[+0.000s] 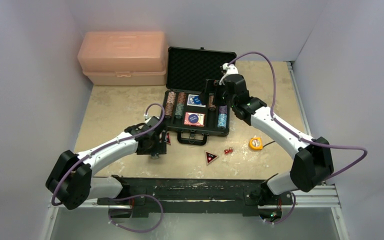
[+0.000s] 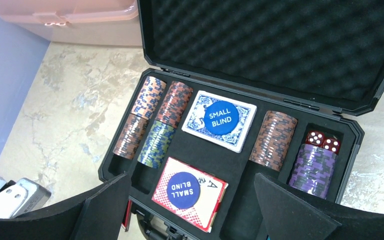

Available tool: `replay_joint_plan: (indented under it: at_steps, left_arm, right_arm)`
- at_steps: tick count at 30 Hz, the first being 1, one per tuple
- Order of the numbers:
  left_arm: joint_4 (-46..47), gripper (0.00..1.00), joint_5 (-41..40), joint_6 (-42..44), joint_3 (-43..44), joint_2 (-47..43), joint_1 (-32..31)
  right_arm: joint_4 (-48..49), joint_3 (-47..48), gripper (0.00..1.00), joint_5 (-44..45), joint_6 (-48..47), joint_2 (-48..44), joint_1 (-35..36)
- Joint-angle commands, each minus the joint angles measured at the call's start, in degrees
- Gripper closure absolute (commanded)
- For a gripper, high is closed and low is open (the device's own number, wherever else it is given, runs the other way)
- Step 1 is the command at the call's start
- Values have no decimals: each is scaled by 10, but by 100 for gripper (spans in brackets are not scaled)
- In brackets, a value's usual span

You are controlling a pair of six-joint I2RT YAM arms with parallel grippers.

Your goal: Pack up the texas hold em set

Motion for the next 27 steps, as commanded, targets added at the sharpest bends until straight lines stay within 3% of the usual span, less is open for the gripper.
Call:
replay_joint_plan:
  at_steps: [1, 27]
  left_arm:
    - [24, 26, -13, -13, -5, 0, -2]
    - [6, 34, -34, -32, -1, 12, -2]
  right_arm:
    - [6, 27, 1, -4, -9, -5, -2]
    - [6, 24, 1, -4, -10, -15, -1]
